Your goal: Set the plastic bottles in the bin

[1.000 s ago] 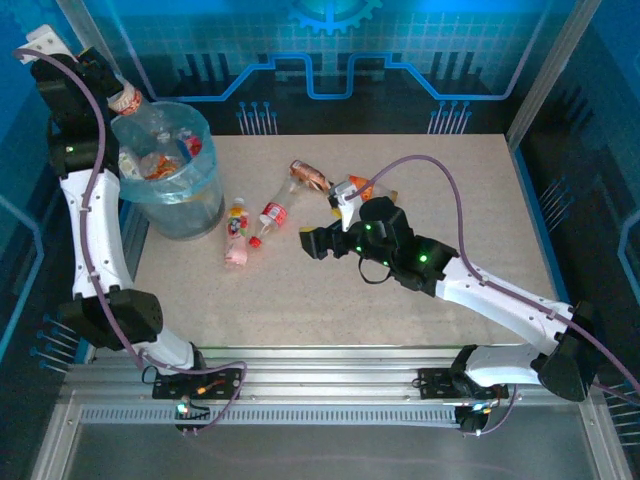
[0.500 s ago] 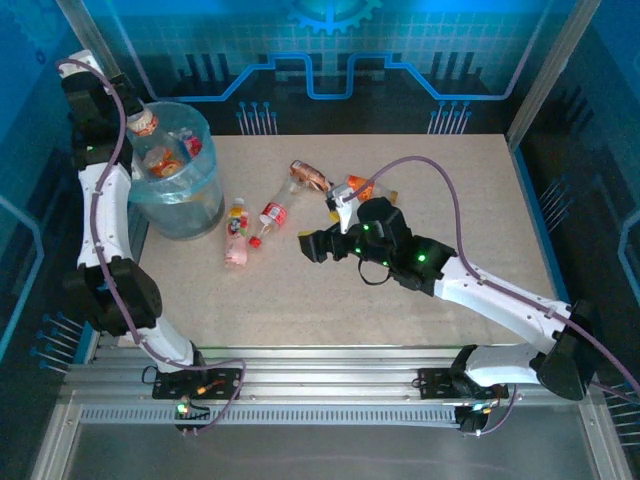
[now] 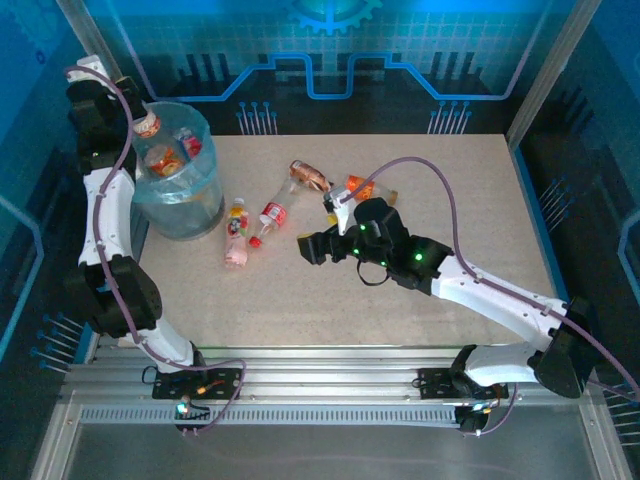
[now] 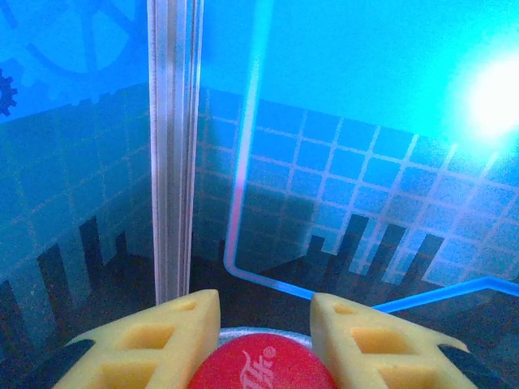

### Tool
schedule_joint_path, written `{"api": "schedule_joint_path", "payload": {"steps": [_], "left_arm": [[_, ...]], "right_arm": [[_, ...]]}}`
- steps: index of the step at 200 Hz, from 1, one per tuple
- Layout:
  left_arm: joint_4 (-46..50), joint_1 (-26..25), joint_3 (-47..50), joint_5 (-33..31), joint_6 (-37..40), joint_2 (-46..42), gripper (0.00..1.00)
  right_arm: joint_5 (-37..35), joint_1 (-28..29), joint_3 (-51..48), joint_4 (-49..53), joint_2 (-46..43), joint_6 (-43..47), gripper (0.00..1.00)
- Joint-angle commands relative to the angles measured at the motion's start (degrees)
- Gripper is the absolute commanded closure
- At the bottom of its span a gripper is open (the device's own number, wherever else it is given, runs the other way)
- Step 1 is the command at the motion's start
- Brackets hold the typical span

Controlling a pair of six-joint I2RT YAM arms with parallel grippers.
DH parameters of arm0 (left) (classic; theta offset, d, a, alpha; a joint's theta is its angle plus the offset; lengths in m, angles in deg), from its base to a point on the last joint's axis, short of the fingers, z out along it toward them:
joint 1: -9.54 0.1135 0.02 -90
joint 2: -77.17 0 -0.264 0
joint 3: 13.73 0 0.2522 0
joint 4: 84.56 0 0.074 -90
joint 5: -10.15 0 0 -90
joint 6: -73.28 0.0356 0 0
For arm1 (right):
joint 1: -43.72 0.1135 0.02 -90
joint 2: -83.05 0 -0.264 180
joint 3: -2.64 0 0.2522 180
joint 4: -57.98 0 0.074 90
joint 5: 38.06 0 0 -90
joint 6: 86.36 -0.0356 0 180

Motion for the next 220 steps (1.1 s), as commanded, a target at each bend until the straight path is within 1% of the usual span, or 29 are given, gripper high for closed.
{"api": "schedule_joint_path", "payload": {"steps": [1,23,45,55,62,74,110,131,181,220], "left_arm": [[7.1,1.1,2.4,3.4,-1.1,1.5,1.0],[8.4,1.6,2.1,4.6,-2.1,1.7,1.0],[8.4,2.0,2.1,5.6,-3.4,1.8,0.97],[8.0,2.0,2.2,5.6,-3.8,1.7,0.98],[7.7,2.1,2.4,5.6,-4.0,1.8,1.0],[6.9,2.0,2.4,5.4,-4.2,1.7,1.0],[-0.9,2.1,5.1,4.5,-5.9,-1.1,1.0],[-3.7,2.3,4.8,2.4,-7.5,-2.1,1.0],[-8.5,4.1,5.1,-2.9,-17.8,-4.1,1.0],[-12.1,4.6,6.0,-6.7,-22.6,-4.9,1.0]], "right_arm": [[0.2,0.3,1.6,0.3,0.2,-0.7,0.11],[0.2,0.5,1.0,-0.4,0.5,-1.4,0.11],[0.4,0.7,1.9,0.1,1.1,-1.2,0.11],[0.5,0.8,2.5,0.5,1.3,-0.8,0.11],[0.3,0.8,2.8,0.9,1.2,-0.5,0.11],[-0.1,0.9,2.9,1.2,1.1,-0.3,0.11],[-0.9,1.2,2.2,1.2,0.6,-0.8,0.11],[-1.0,1.3,2.0,1.0,0.8,-1.2,0.11],[-0.9,1.5,2.9,0.9,1.6,-0.6,0.11],[-0.7,1.7,3.7,1.6,2.2,0.1,0.11]]}}
